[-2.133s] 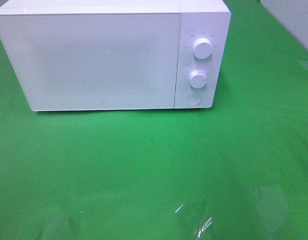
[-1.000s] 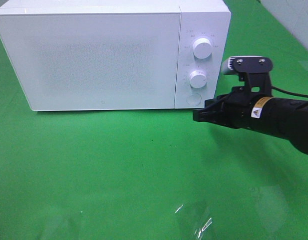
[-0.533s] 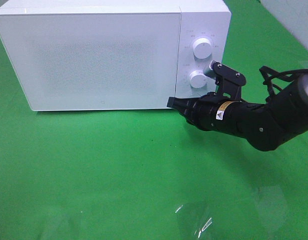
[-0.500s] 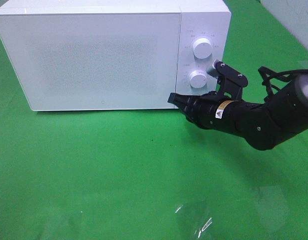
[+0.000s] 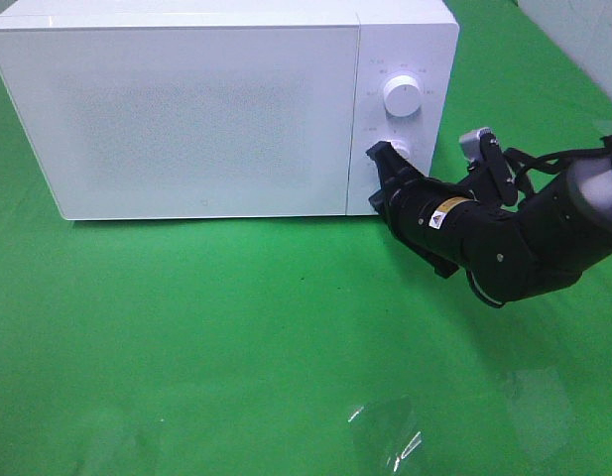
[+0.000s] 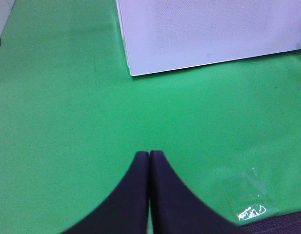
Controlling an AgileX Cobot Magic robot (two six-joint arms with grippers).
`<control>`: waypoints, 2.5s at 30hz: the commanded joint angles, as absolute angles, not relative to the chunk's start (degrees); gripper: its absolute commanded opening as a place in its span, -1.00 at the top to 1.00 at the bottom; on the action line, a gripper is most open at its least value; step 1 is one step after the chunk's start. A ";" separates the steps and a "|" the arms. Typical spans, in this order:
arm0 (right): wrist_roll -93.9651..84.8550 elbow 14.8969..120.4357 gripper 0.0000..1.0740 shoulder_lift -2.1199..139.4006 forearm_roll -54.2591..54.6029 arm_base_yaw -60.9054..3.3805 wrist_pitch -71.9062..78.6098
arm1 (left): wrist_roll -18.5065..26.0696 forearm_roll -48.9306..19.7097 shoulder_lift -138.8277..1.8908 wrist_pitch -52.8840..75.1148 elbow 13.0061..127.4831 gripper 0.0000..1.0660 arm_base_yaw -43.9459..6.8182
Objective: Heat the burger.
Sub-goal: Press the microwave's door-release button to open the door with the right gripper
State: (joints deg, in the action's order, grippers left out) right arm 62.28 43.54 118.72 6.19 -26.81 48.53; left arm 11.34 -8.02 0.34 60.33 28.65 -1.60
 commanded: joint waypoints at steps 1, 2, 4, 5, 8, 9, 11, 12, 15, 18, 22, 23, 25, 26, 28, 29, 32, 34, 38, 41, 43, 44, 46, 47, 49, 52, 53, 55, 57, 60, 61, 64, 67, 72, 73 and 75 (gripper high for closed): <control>64.34 43.95 1.00 118.89 6.30 -26.64 50.59 | 11.12 -8.31 0.80 59.64 28.53 1.00 -1.38; 64.52 44.00 1.00 119.00 7.28 -26.64 50.76 | 11.12 -8.31 0.80 59.64 28.53 1.00 -1.38; 64.52 44.40 1.00 119.29 8.48 -26.64 50.59 | 11.12 -8.31 0.80 59.64 28.53 1.00 -1.38; 64.52 44.40 1.00 119.29 8.48 -26.64 50.59 | 11.12 -8.31 0.80 59.64 28.53 1.00 -1.38; 64.46 45.32 1.00 119.35 9.28 -26.64 50.71 | 11.12 -8.31 0.80 59.64 28.53 1.00 -1.38; 64.46 45.32 1.00 119.35 9.28 -26.64 50.71 | 11.12 -8.31 0.80 59.64 28.53 1.00 -1.38; 64.46 45.95 1.00 119.35 9.28 -26.64 50.53 | 11.12 -8.31 0.80 59.64 28.53 1.00 -1.38; 64.34 46.35 1.00 119.35 9.45 -26.64 50.53 | 11.12 -8.31 0.80 59.64 28.53 1.00 -1.38; 64.11 46.41 1.00 119.35 9.57 -26.64 50.53 | 11.12 -8.31 0.80 59.64 28.53 1.00 -1.38; 63.54 46.41 1.00 119.35 12.66 -26.64 49.50 | 11.12 -8.31 0.80 59.64 28.53 1.00 -1.38; 61.13 46.41 1.00 119.35 15.53 -26.64 49.22 | 11.12 -8.31 0.80 59.64 28.53 1.00 -1.38; 61.19 46.41 1.00 119.40 15.76 -26.64 49.22 | 11.12 -8.31 0.80 59.64 28.53 1.00 -1.38; 61.13 46.41 1.00 119.52 15.81 -26.64 49.22 | 11.12 -8.31 0.80 59.64 28.53 1.00 -1.38; 61.13 46.41 1.00 119.52 15.81 -26.64 49.22 | 11.12 -8.31 0.80 59.64 28.53 1.00 -1.38; 61.13 46.41 1.00 119.69 15.81 -26.64 49.22 | 11.12 -8.31 0.80 59.64 28.53 1.00 -1.38; 61.19 46.58 1.00 119.98 15.70 -26.64 49.50 | 11.12 -8.31 0.80 59.64 28.53 1.00 -1.38; 61.54 47.38 1.00 121.07 15.64 -26.64 49.68 | 11.12 -8.31 0.80 59.64 28.53 1.00 -1.38; 61.65 47.73 1.00 121.18 15.70 -26.64 50.94 | 11.12 -8.31 0.80 59.64 28.53 1.00 -1.38; 61.71 48.36 1.00 121.35 15.93 -26.64 53.63 | 11.12 -8.31 0.80 59.64 28.53 1.00 -1.38; 61.65 49.39 1.00 121.75 16.79 -26.64 52.88 | 11.12 -8.31 0.80 59.64 28.53 1.00 -1.38; 61.65 50.36 1.00 122.10 16.79 -26.64 53.17 | 11.12 -8.31 0.80 59.64 28.53 1.00 -1.38; 61.65 50.36 1.00 122.10 16.79 -26.64 53.17 | 11.12 -8.31 0.80 59.64 28.53 1.00 -1.38; 61.65 51.11 1.00 122.15 16.84 -26.64 53.23 | 11.12 -8.31 0.80 59.64 28.53 1.00 -1.38; 61.65 52.02 1.00 122.15 17.02 -26.64 53.23 | 11.12 -8.31 0.80 59.64 28.53 1.00 -1.38; 61.59 52.94 1.00 122.21 17.25 -26.64 53.23 | 11.12 -8.31 0.80 59.64 28.53 1.00 -1.38; 61.25 53.80 1.00 122.21 17.88 -26.64 53.23 | 11.12 -8.31 0.80 59.64 28.53 1.00 -1.38; 60.96 54.32 1.00 122.21 18.33 -26.64 53.23 | 11.12 -8.31 0.80 59.64 28.53 1.00 -1.38; 60.50 55.41 1.00 122.21 19.14 -26.64 53.23 | 11.12 -8.31 0.80 59.64 28.53 1.00 -1.38; 60.50 55.92 1.00 122.38 19.88 -26.64 53.23 | 11.12 -8.31 0.80 59.64 28.53 1.00 -1.38; 59.99 57.07 1.00 122.50 20.97 -26.64 53.40 | 11.12 -8.31 0.80 59.64 28.53 1.00 -1.38; 59.99 57.07 1.00 122.50 20.97 -26.64 53.40 | 11.12 -8.31 0.80 59.64 28.53 1.00 -1.38; 59.53 57.64 1.00 122.84 21.03 -26.64 53.11 | 11.12 -8.31 0.80 59.64 28.53 1.00 -1.38; 59.24 57.64 1.00 122.84 21.31 -26.64 53.06 | 11.12 -8.31 0.80 59.64 28.53 1.00 -1.38; 59.24 57.58 1.00 122.73 21.14 -26.18 52.65 | 11.12 -8.31 0.80 59.64 28.53 1.00 -1.38; 59.24 56.95 1.00 122.04 21.03 -26.01 51.85 | 11.12 -8.31 0.80 59.64 28.53 1.00 -1.38; 58.67 55.75 1.00 121.18 21.60 -26.01 51.80 | 11.12 -8.31 0.80 59.64 28.53 1.00 -1.38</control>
State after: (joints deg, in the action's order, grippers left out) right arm 60.62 53.06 122.67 22.23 -27.56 39.88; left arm 11.34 -8.08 0.34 60.33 28.65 -1.60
